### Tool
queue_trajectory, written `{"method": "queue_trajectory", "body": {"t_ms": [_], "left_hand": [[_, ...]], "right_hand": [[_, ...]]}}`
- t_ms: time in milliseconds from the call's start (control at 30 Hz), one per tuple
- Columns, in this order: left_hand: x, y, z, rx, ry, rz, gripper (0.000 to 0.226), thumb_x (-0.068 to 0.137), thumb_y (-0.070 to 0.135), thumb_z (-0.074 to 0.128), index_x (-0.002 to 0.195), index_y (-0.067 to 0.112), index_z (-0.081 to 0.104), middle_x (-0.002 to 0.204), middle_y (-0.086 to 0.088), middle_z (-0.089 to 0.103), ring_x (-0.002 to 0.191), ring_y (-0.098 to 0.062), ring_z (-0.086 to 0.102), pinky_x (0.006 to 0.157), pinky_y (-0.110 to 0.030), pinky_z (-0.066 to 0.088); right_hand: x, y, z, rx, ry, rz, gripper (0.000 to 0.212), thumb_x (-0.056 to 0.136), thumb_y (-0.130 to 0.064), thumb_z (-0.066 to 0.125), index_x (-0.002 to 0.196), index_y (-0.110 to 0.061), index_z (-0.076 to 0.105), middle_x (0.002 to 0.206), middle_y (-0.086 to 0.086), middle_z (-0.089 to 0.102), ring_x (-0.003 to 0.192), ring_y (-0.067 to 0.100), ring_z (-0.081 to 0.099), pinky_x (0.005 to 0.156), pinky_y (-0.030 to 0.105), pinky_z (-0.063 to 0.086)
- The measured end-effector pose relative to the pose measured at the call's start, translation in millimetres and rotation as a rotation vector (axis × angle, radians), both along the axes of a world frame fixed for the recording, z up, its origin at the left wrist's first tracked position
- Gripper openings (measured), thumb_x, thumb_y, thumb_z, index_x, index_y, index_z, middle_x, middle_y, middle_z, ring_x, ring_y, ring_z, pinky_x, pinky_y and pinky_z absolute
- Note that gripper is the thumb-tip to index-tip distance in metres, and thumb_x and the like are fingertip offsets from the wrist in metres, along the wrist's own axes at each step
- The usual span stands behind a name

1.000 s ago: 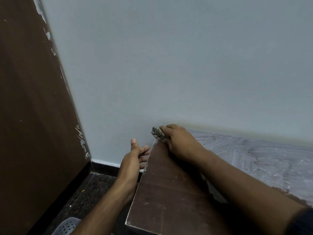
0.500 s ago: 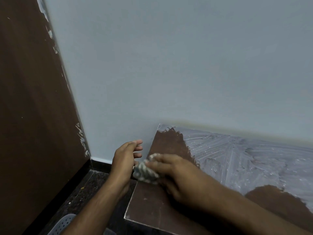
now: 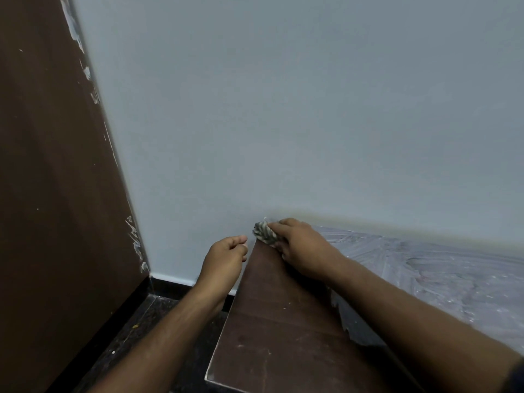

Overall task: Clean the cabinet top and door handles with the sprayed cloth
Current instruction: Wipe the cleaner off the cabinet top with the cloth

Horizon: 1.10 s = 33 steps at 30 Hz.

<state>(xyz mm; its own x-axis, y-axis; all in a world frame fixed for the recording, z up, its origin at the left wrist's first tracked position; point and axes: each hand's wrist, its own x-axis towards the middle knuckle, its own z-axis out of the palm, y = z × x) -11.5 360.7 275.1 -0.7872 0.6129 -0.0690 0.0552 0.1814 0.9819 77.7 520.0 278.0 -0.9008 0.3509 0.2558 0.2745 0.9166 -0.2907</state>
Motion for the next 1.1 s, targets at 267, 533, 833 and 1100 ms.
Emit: {"method": "queue_trajectory", "body": {"t_ms": [267,533,833,1100], "left_hand": [[3.7,7.7,-2.7,0.042,-0.06,0.009,0.031,0.099,0.017,0.054,0.128,0.015,0.065,0.115,0.0,0.071,0.102,-0.013,0.067,0.075,-0.022,0.053],[6.3,1.9,-3.7,0.049,-0.055,0.02,0.031,0.099,0.018,0.055,0.128,0.016,0.065,0.116,0.001,0.071,0.101,-0.011,0.066,0.075,-0.023,0.053],[6.5,-19.3,-4.0,-0.043,0.149,0.005,0.025,0.095,0.016,0.058,0.114,0.024,0.07,0.114,0.005,0.071,0.098,-0.01,0.066,0.079,-0.026,0.051],[24.3,-16.3,4.0,-0.067,0.481,-0.015,0.028,0.092,0.013,0.057,0.113,0.028,0.069,0.109,0.007,0.063,0.089,0.0,0.058,0.077,-0.007,0.042]], "right_hand": [[-28.2,20.5,7.1,-0.018,-0.033,-0.144,0.045,0.093,-0.008,0.047,0.137,-0.019,0.052,0.126,0.014,0.052,0.115,0.038,0.048,0.094,0.039,0.043],[-24.2,14.6,9.1,0.014,-0.081,-0.039,0.043,0.093,-0.012,0.051,0.135,-0.021,0.056,0.122,0.013,0.057,0.11,0.034,0.054,0.089,0.038,0.048],[-22.9,11.1,13.9,-0.044,-0.023,-0.146,0.047,0.091,-0.006,0.051,0.135,-0.019,0.058,0.122,0.016,0.058,0.113,0.036,0.056,0.091,0.037,0.046],[63.9,-52.7,-2.1,-0.008,0.029,0.013,0.052,0.097,-0.018,0.053,0.146,-0.029,0.044,0.138,0.003,0.051,0.121,0.026,0.05,0.104,0.037,0.044]]}}
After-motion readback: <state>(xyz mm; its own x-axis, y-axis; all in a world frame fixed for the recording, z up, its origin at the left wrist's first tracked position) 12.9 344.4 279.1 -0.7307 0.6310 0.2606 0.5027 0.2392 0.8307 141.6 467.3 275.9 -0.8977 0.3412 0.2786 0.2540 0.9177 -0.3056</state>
